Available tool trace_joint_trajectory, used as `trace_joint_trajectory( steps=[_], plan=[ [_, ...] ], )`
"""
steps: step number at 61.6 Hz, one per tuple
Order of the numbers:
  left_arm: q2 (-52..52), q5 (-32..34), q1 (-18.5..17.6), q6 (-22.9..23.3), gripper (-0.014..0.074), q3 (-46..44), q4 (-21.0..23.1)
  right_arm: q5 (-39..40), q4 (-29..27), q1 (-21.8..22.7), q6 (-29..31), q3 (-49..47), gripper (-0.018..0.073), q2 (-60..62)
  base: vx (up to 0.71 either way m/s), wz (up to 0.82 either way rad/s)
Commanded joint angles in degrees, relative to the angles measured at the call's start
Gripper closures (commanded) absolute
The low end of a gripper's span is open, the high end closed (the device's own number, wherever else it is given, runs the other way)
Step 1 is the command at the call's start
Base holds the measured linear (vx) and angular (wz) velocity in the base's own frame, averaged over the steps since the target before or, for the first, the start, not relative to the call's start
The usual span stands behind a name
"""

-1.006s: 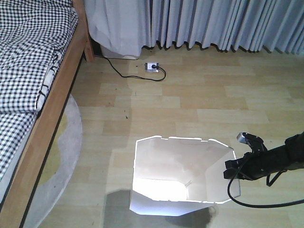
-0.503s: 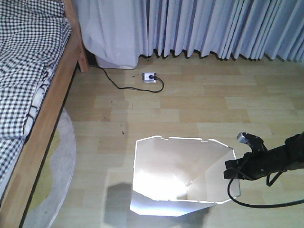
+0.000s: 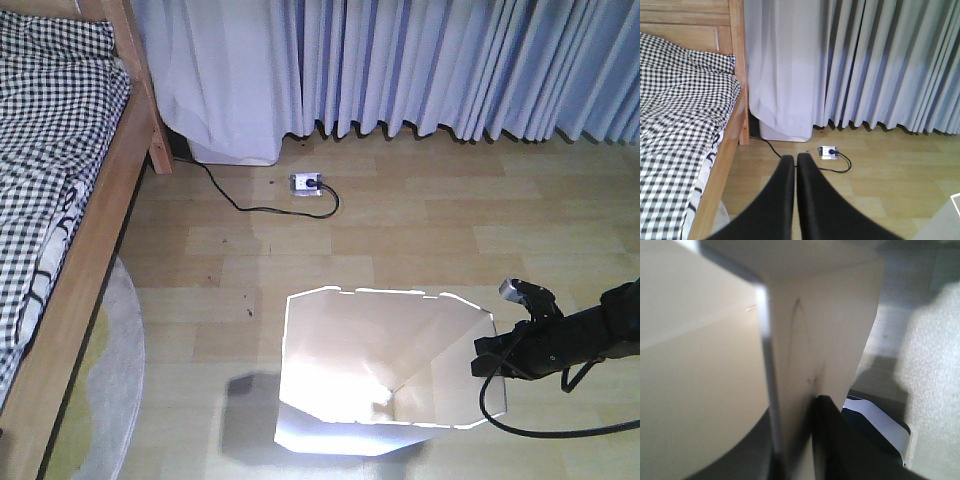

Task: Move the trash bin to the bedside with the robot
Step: 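Carry the held bin with the right gripper toward the bedside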

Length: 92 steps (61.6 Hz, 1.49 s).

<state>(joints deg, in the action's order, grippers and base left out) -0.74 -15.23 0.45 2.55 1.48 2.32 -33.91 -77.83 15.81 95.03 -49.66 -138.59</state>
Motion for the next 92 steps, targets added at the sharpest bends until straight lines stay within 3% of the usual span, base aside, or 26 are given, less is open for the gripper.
trace_joint_trajectory(
  steps=[1,92],
  plan=[
    [-0.8,4.0,0.0,0.3,0.0602,1.1,0.3,-13.9,-1.7,0.0,0.4,-0.3,0.0564,4.1,0.23,0.03],
    [-0.8,4.0,0.0,0.3,0.0602,1.1,0.3,-13.9,-1.7,0.0,0.4,-0.3,0.0564,4.1,0.21,0.01]
  ],
)
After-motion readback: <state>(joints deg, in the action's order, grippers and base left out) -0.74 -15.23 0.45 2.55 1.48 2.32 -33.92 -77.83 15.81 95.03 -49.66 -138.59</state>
